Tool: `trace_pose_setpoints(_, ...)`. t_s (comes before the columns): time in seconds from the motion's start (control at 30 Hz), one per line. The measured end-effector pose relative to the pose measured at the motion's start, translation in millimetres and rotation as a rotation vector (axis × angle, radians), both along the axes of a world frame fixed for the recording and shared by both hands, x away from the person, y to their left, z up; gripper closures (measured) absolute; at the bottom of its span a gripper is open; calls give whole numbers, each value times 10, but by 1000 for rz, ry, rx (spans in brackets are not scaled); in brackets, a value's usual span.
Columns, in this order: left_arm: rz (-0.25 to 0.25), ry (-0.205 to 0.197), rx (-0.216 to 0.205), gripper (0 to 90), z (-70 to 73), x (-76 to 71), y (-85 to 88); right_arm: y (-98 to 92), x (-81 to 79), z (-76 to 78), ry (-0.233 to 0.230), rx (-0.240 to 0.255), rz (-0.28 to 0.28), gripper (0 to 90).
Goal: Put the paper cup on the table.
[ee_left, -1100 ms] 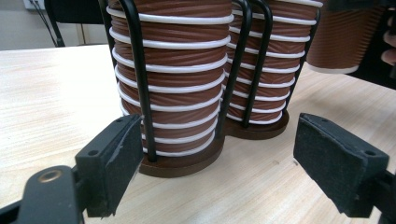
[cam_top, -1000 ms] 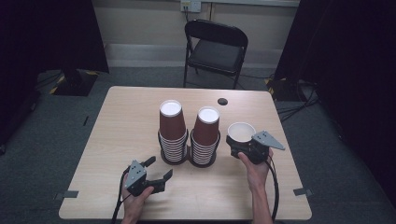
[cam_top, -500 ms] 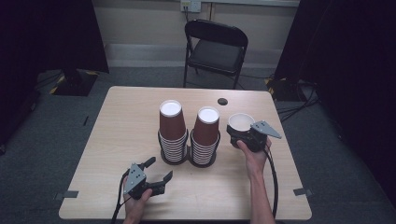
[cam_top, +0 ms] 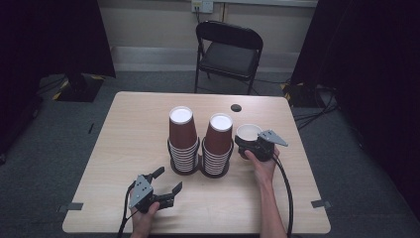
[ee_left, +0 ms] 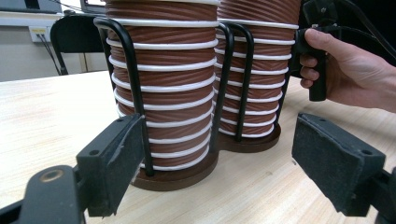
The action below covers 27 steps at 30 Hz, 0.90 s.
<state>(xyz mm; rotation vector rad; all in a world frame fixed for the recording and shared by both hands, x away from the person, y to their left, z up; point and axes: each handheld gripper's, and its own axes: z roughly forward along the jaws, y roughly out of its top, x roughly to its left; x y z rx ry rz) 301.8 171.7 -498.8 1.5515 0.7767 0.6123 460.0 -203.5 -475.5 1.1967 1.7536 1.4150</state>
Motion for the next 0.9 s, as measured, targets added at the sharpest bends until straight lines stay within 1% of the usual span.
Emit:
trace_pose_setpoints(0.07,-1,3,3,166,0,1,-3,2,-1,-7,2,-3,3,95)
trace_pose_setpoints(0.1,-7,-1,7,167,2,1,-11,0,-3,-18,7,-14,6,95)
trace_pose_setpoints(0.13,-2,-10,20,167,3,-4,-12,0,-27,-23,6,-22,12,94)
trace_pose_setpoints(0.17,-2,-10,20,166,3,-4,-12,0,-27,-23,6,-22,12,94)
trace_pose_setpoints(0.23,-7,-6,18,166,2,-2,-16,10,-62,-20,0,-42,20,91)
trace_pose_setpoints(0.27,-6,-6,16,166,2,-2,-14,7,-75,-21,-1,-45,22,92)
trace_pose_setpoints(0.4,-6,-16,16,166,1,-8,-8,-54,-119,-43,9,-18,3,90)
trace_pose_setpoints(0.43,-8,-17,19,170,1,-8,-8,-71,-130,-44,14,-22,1,91)
trace_pose_setpoints(0.47,-14,-11,17,175,1,-8,-16,-99,-155,-38,33,-31,3,90)
trace_pose_setpoints(0.5,-14,-11,17,175,1,-8,-16,-99,-155,-38,33,-31,3,90)
trace_pose_setpoints(0.53,-15,-14,23,175,2,-9,-17,-122,-163,-44,45,-48,-6,96)
trace_pose_setpoints(0.57,-15,-14,23,175,2,-9,-17,-122,-163,-44,45,-48,-6,96)
trace_pose_setpoints(0.6,-16,-17,23,175,1,-10,-14,-140,-156,-61,68,-37,-4,96)
trace_pose_setpoints(0.67,-16,-16,22,175,1,-9,-13,-142,-155,-67,70,-32,-5,95)
trace_pose_setpoints(0.7,-15,-15,22,177,2,-9,-14,-139,-155,-68,73,-33,-7,95)
trace_pose_setpoints(0.73,-15,-13,25,179,3,-8,-16,-128,-153,-74,86,-52,-10,100)
trace_pose_setpoints(0.8,-17,-14,25,179,3,-8,-18,-129,-152,-79,90,-51,-10,99)
trace_pose_setpoints(0.87,-15,-14,20,179,1,-10,-15,-141,-147,-108,125,-55,-9,116)
trace_pose_setpoints(0.9,-15,-14,20,179,1,-10,-15,-141,-147,-108,125,-55,-9,116)
